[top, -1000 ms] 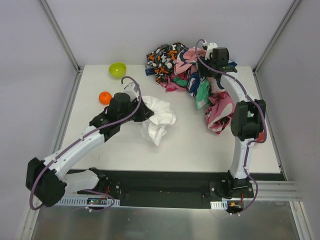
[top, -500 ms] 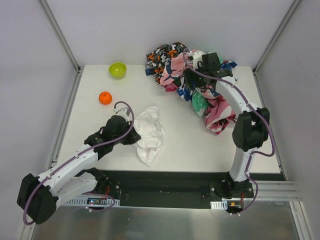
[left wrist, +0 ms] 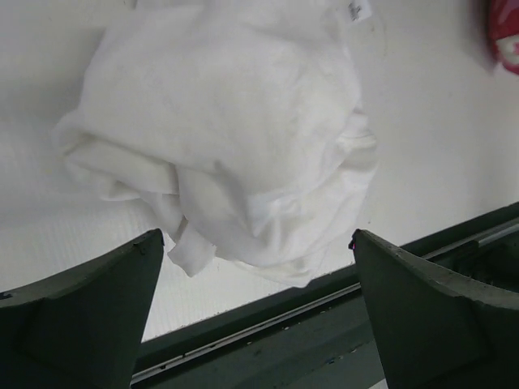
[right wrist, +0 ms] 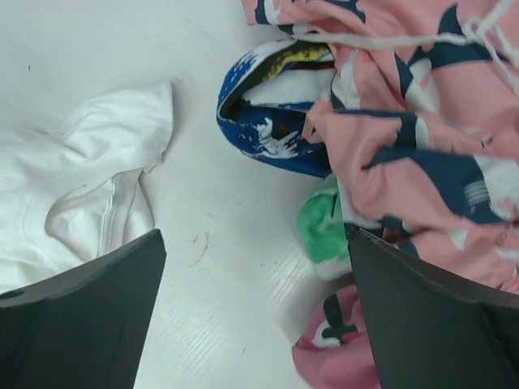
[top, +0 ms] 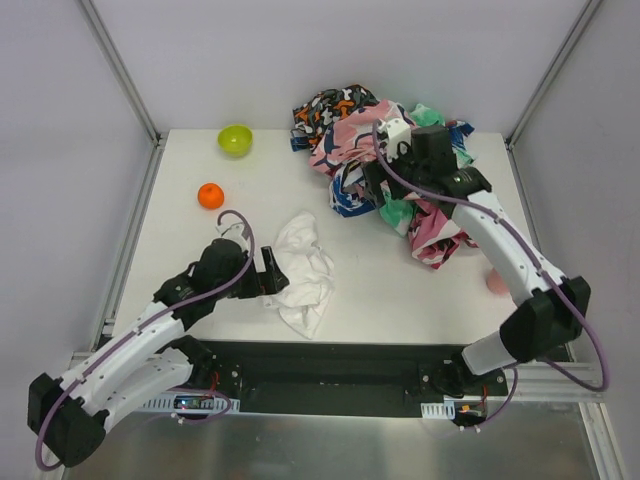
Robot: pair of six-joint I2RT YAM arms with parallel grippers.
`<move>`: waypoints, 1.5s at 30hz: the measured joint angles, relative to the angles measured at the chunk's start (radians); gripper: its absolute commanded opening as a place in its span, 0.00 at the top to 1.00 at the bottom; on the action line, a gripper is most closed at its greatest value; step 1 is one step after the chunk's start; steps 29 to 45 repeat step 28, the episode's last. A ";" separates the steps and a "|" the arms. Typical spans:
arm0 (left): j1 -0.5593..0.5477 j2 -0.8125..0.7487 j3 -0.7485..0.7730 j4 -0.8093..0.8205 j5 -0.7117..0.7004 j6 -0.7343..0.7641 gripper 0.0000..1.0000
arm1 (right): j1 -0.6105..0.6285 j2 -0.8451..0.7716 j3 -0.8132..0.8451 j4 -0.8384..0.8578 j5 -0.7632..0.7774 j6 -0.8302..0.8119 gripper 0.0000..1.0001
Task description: Pick out a specific cloth from the pile
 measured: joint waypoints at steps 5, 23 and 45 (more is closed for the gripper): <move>-0.001 -0.119 0.128 -0.109 -0.103 0.011 0.01 | -0.003 -0.257 -0.284 0.137 0.058 0.113 0.04; -0.001 -0.304 0.073 -0.265 -0.308 -0.013 0.01 | -0.006 -1.287 -1.061 0.110 0.457 0.583 0.04; -0.001 -0.334 0.043 -0.266 -0.307 -0.028 0.01 | -0.006 -1.372 -1.106 0.109 0.459 0.596 0.05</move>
